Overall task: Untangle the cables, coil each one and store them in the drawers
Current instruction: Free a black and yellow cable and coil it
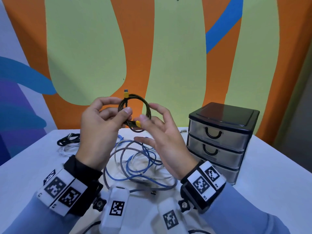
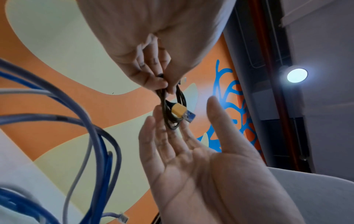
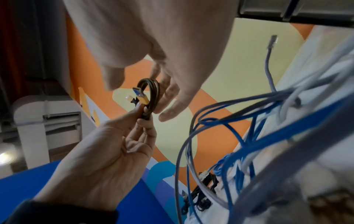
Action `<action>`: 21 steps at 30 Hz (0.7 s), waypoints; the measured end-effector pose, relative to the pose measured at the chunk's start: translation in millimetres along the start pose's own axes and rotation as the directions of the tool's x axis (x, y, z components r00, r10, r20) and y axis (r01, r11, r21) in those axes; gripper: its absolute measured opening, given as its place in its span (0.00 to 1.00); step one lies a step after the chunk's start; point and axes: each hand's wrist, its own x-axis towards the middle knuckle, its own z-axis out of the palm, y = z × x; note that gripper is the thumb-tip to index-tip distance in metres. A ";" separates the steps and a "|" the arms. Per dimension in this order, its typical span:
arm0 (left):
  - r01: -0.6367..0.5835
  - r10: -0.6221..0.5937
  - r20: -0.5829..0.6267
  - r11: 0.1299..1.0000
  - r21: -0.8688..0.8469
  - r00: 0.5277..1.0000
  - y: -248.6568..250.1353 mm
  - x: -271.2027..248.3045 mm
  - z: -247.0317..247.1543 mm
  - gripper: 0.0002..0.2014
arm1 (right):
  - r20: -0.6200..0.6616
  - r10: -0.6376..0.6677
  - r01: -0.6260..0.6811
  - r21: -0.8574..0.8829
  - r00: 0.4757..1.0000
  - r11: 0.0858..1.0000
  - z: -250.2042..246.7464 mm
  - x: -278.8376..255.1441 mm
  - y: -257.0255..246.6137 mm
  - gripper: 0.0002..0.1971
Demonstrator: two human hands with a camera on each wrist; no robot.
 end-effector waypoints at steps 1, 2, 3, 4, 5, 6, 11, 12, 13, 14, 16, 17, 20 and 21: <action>0.001 -0.001 -0.008 1.000 -0.007 1.000 -0.6 0.7 -1.1 0.15 | 0.018 -0.028 0.029 -0.053 0.999 0.998 -0.5 0.2 2.1 0.27; 0.004 -0.004 -0.006 1.000 -0.005 1.000 -1.3 1.0 -1.9 0.15 | 0.023 -0.054 0.056 -0.106 0.998 0.993 -1.8 0.7 4.6 0.29; 0.008 -0.008 0.003 1.000 0.005 1.000 -2.0 0.8 -1.9 0.15 | 0.014 -0.074 0.075 -0.142 0.997 0.987 -3.3 1.6 7.3 0.30; 0.014 -0.014 0.019 1.000 0.019 1.000 -2.5 0.1 -1.3 0.15 | -0.009 -0.085 0.082 -0.161 0.996 0.984 -5.0 2.9 10.0 0.28; 0.020 -0.021 0.041 0.999 0.035 0.999 -3.1 -0.7 -0.4 0.14 | -0.040 -0.089 0.081 -0.164 0.995 0.983 -6.3 4.4 11.3 0.25; 0.028 -0.031 0.070 0.999 0.045 0.997 -3.7 -1.9 1.1 0.12 | -0.076 -0.086 0.074 -0.155 0.993 0.985 -7.5 6.2 11.7 0.21; 0.099 -0.101 0.162 0.995 0.025 0.982 -8.3 -7.2 6.9 0.11 | -0.074 0.028 -0.007 0.260 0.997 0.966 -4.1 6.9 2.7 0.19; 0.117 -0.118 0.161 0.993 0.016 0.980 -9.7 -6.7 6.5 0.11 | -0.067 0.043 -0.018 0.337 0.997 0.941 -2.6 6.2 1.5 0.18; 0.143 -0.142 0.160 0.990 0.008 0.977 -10.9 -5.9 6.1 0.12 | -0.067 0.056 -0.026 0.380 0.996 0.924 -1.6 5.7 0.9 0.18; 0.176 -0.174 0.166 0.984 0.004 0.971 -11.9 -4.8 5.1 0.13 | -0.075 0.062 -0.028 0.392 0.995 0.919 -1.0 5.6 1.0 0.17; 0.260 -0.259 0.207 0.965 0.019 0.944 -12.3 -3.2 3.0 0.17 | -0.115 0.046 -0.003 0.350 0.992 0.937 -1.4 5.7 0.7 0.17; 0.299 -0.301 0.231 0.953 0.042 0.925 -10.5 -3.4 2.8 0.19 | -0.135 0.033 0.012 0.317 0.990 0.948 -2.1 5.3 0.8 0.17; 0.358 -0.383 0.274 0.923 0.139 0.882 -4.4 -4.4 3.6 0.13 | -0.149 -0.012 0.044 0.217 0.989 0.975 -3.3 2.6 -0.4 0.16; 0.361 -0.398 0.280 0.916 0.176 0.874 -2.4 -4.7 4.1 0.10 | -0.138 -0.034 0.059 0.182 0.990 0.982 -2.6 1.8 -0.8 0.15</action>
